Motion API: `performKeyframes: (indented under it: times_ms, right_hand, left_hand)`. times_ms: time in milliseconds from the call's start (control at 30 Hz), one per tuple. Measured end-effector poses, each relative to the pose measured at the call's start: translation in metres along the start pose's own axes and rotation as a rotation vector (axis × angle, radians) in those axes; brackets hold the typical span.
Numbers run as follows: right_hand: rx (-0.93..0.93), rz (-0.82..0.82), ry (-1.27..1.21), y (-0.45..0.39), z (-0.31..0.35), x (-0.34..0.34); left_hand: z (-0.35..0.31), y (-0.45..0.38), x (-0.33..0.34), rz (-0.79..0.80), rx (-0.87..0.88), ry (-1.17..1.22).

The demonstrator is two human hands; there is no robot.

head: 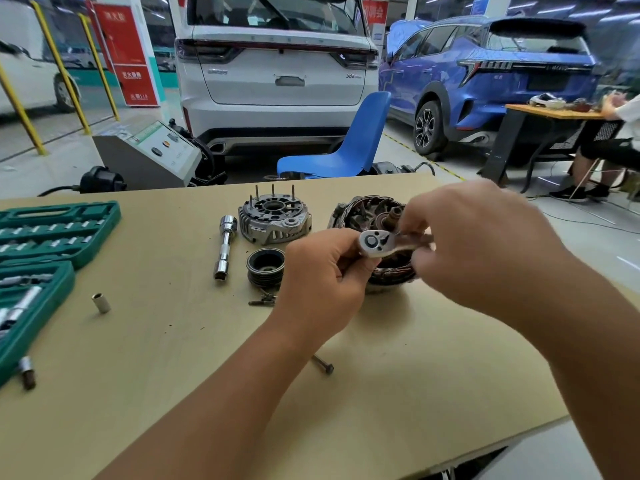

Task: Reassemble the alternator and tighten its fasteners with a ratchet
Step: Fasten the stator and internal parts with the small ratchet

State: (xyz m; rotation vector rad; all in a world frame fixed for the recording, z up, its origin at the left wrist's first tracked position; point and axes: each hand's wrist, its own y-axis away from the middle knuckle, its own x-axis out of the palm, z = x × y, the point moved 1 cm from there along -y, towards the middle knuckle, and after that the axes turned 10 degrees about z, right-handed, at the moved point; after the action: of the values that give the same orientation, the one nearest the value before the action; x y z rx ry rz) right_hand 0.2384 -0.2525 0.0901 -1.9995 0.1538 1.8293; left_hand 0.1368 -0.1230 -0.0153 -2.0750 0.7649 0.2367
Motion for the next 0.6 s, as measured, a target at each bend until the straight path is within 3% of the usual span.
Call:
performKeyframes:
  times_ms: [67, 167, 300, 467, 600]
  right_hand:
    - [-0.026, 0.01, -0.019, 0.001, 0.002, 0.005]
    - [-0.113, 0.238, -0.227, 0.008, 0.013, 0.014]
    - [0.012, -0.033, -0.005, 0.002, -0.002, 0.012]
    - [-0.086, 0.257, -0.292, 0.007, 0.008, 0.016]
    - [0.021, -0.05, -0.043, 0.002, -0.001, 0.013]
  left_hand:
    - [-0.003, -0.001, 0.0, 0.0, 0.001, -0.004]
    - [-0.007, -0.002, -0.004, -0.047, -0.014, -0.002]
    - [0.001, -0.001, -0.005, 0.05, -0.006, 0.01]
    - [0.001, -0.001, -0.002, -0.002, -0.037, 0.003]
    - [0.003, -0.002, -0.005, 0.048, -0.02, 0.025]
